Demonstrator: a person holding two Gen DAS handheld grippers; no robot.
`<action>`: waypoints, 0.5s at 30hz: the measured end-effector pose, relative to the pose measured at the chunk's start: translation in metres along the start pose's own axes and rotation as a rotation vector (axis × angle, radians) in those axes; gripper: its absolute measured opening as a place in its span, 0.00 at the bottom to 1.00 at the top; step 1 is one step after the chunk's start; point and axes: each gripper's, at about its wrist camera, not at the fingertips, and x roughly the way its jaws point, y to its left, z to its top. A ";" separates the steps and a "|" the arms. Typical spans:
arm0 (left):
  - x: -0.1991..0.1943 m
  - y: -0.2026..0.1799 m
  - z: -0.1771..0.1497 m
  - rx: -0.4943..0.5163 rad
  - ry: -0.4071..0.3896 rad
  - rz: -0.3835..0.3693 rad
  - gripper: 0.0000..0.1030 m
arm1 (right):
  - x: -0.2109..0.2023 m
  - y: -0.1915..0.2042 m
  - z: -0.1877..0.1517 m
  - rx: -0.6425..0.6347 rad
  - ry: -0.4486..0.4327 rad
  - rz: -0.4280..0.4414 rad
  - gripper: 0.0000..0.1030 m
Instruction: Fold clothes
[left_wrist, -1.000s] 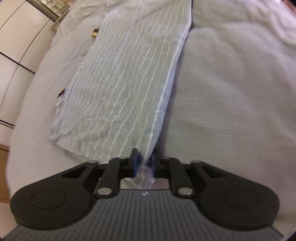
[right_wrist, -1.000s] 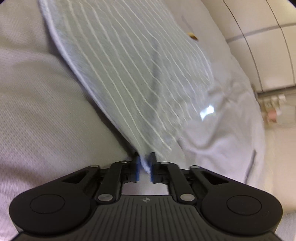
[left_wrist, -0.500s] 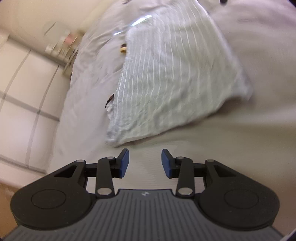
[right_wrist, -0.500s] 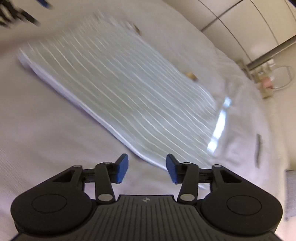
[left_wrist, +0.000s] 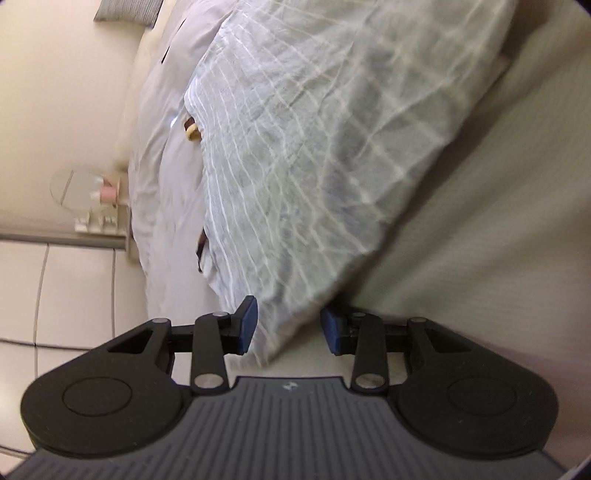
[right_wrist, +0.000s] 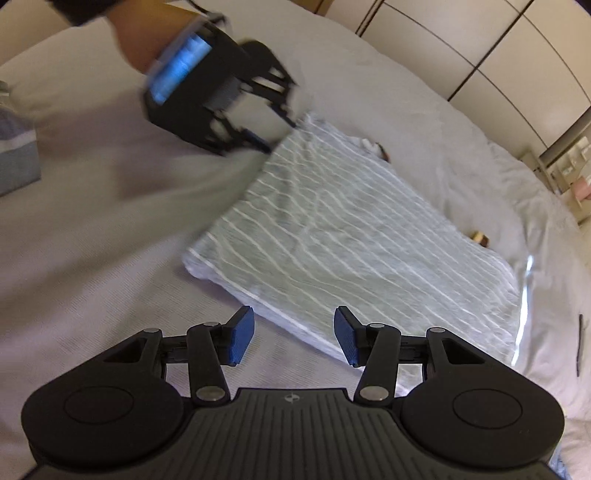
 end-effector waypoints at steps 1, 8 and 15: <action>0.007 0.000 0.000 0.019 -0.011 0.006 0.31 | 0.000 0.006 0.001 -0.016 -0.007 -0.003 0.48; 0.023 0.016 0.002 0.008 -0.021 -0.070 0.09 | 0.019 0.044 0.000 -0.125 0.009 -0.006 0.48; 0.026 0.025 0.005 -0.039 -0.015 -0.090 0.06 | 0.053 0.059 0.008 -0.332 -0.041 -0.122 0.51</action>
